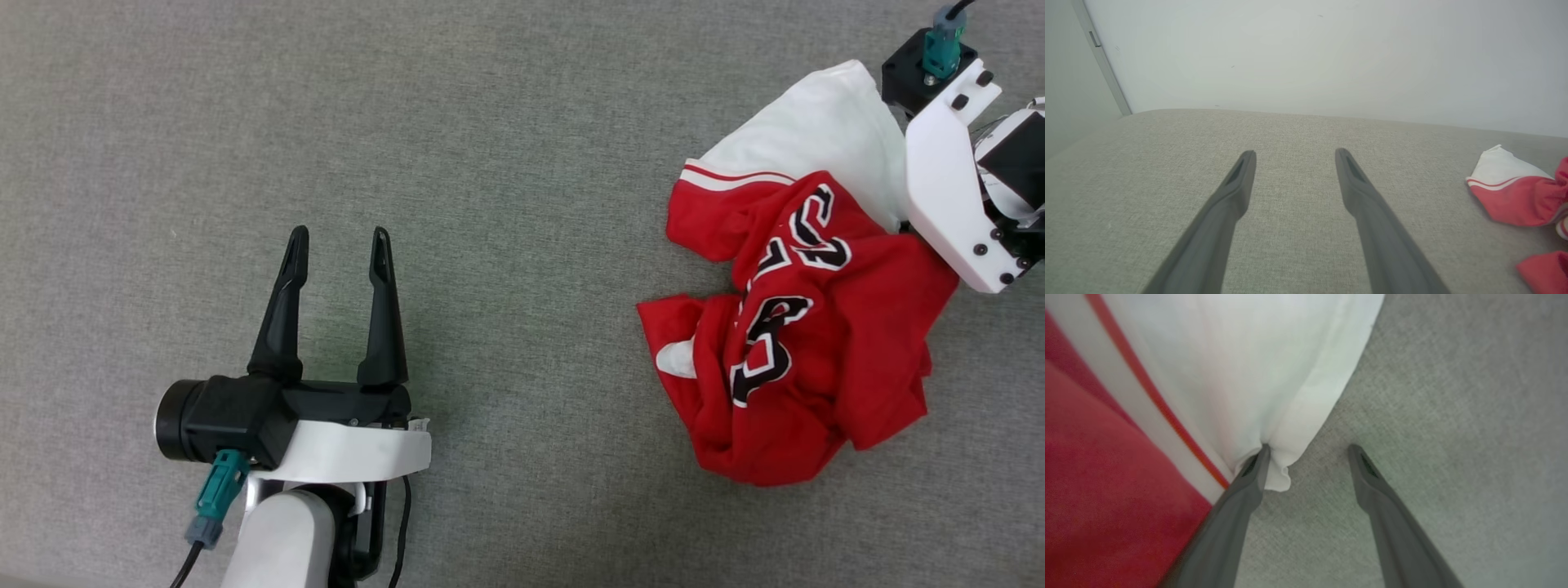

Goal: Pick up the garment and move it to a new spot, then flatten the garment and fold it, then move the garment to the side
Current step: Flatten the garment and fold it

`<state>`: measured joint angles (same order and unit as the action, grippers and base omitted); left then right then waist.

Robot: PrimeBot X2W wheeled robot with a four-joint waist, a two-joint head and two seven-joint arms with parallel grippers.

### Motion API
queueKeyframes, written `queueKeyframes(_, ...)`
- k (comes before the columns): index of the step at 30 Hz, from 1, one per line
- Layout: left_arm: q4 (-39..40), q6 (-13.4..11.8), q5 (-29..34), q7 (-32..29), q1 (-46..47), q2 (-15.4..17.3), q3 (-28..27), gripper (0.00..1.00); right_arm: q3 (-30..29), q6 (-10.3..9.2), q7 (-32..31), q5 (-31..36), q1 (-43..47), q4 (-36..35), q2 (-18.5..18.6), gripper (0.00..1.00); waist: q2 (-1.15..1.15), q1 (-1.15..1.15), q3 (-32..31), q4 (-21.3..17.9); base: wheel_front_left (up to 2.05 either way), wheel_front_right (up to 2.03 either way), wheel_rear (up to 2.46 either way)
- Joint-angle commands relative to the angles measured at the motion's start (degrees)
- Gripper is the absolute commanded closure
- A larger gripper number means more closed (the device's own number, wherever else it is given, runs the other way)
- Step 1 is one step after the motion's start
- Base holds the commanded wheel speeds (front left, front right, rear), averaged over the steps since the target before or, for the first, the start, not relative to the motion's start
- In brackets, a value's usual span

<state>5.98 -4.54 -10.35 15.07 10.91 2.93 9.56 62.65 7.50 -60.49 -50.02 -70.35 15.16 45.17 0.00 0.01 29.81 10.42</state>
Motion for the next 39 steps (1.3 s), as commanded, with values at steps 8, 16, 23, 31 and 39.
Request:
queueKeyframes(8, -0.34, -0.93, -0.57, 0.15, 0.10, -0.07, 0.15, 0.00, 6.60, -0.02, 2.54, -1.79, 3.41, 2.40, -0.11, 1.00, 0.00, -0.01, -0.11, 0.98, 0.00, 0.00, 0.00)
queueKeyframes(16, -2.40, -0.73, -0.05, 0.15, -2.67, -0.06, -1.28, 0.00, 5.85, -0.03, 13.11, -2.50, -1.06, 2.42, 0.37, 1.00, 0.00, -0.01, -7.07, -1.13, 0.00, 0.00, 0.00)
queueKeyframes(23, -3.21, -0.49, 0.65, 0.15, -7.00, -0.06, -2.83, 0.00, 7.78, -0.03, 23.22, -4.58, 2.67, -3.70, 7.41, 1.00, 0.00, -0.01, -14.15, -4.05, 0.00, 0.00, 0.00)
queueKeyframes(31, -3.21, -0.25, 1.36, 0.15, -11.17, -0.06, -4.33, 0.00, 6.59, -0.03, 32.15, -8.84, 14.55, -9.39, 19.53, 1.00, 0.00, -0.01, -18.46, -7.65, 0.00, 0.00, 0.00)
queueKeyframes(39, -2.97, 0.04, 1.75, 0.15, -12.69, -0.06, -4.97, 0.00, 6.23, -0.03, 41.38, -14.45, 34.95, -6.69, 24.69, 1.00, 0.00, -0.01, -19.17, -9.70, 0.00, 0.00, 0.00)
